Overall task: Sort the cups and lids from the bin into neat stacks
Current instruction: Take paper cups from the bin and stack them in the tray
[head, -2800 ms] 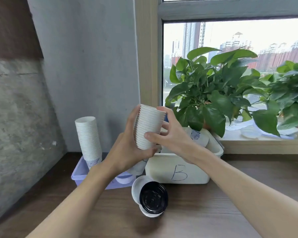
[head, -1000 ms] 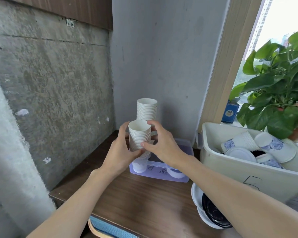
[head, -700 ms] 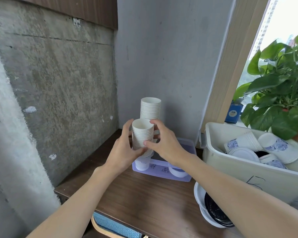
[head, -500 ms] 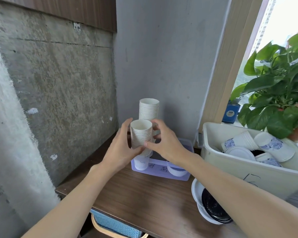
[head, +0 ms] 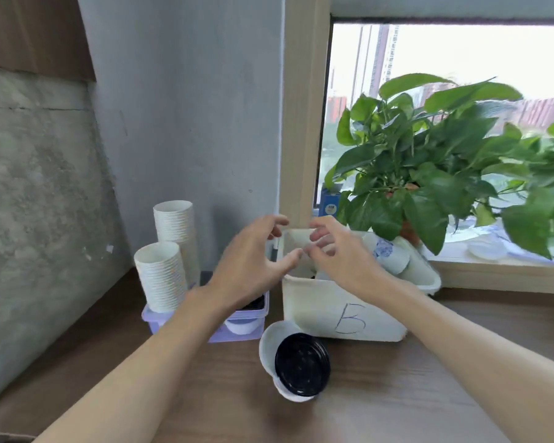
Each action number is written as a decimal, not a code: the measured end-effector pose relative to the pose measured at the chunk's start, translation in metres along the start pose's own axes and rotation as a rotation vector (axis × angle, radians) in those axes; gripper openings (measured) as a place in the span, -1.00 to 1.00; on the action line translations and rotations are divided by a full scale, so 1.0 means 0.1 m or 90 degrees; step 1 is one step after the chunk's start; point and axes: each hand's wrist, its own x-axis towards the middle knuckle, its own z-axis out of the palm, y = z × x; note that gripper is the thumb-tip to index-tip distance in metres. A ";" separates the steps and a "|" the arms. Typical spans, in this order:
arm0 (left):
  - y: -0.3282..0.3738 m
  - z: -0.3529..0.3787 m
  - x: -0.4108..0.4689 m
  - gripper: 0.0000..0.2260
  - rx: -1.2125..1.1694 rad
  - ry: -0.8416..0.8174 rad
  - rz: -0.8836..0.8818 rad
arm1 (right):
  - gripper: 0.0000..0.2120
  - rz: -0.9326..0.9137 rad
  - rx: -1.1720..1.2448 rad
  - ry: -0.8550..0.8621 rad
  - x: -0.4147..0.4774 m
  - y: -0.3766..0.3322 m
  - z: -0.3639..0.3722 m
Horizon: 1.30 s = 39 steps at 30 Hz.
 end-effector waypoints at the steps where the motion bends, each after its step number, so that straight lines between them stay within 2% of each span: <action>1: 0.07 0.14 0.06 -0.59 0.000 -0.029 0.006 | -0.69 0.022 -0.021 0.016 -0.02 0.12 -0.14; 5: 0.21 0.58 0.25 -0.60 0.026 -0.116 0.003 | -0.66 0.106 -0.131 0.041 -0.08 0.57 -0.57; 9: 0.19 0.82 0.33 -0.58 0.054 -0.158 -0.016 | -0.53 0.171 -0.230 0.029 -0.02 0.93 -0.72; 13: 0.12 0.95 0.30 -0.56 0.093 -0.167 -0.029 | -0.34 0.178 -0.309 0.002 0.09 1.05 -0.73; 16: 0.10 0.97 0.32 -0.55 0.086 -0.174 -0.038 | -0.29 0.178 -0.365 -0.020 0.19 1.08 -0.71; 20: 0.09 0.97 0.32 -0.55 0.087 -0.168 -0.042 | -0.41 0.187 -0.376 -0.002 0.25 1.13 -0.72; 27: 0.09 0.96 0.33 -0.58 0.062 -0.176 -0.049 | -0.53 0.172 -0.403 -0.069 0.25 1.16 -0.72; 30: 0.08 0.96 0.33 -0.60 0.055 -0.177 -0.054 | -0.50 0.173 -0.424 -0.086 0.22 1.12 -0.73; 34: 0.07 0.96 0.33 -0.62 0.046 -0.181 -0.052 | -0.37 0.189 -0.417 -0.143 0.17 1.03 -0.75; 39: 0.06 0.95 0.35 -0.58 -0.017 -0.166 -0.033 | -0.39 0.105 -0.326 -0.068 0.14 0.97 -0.76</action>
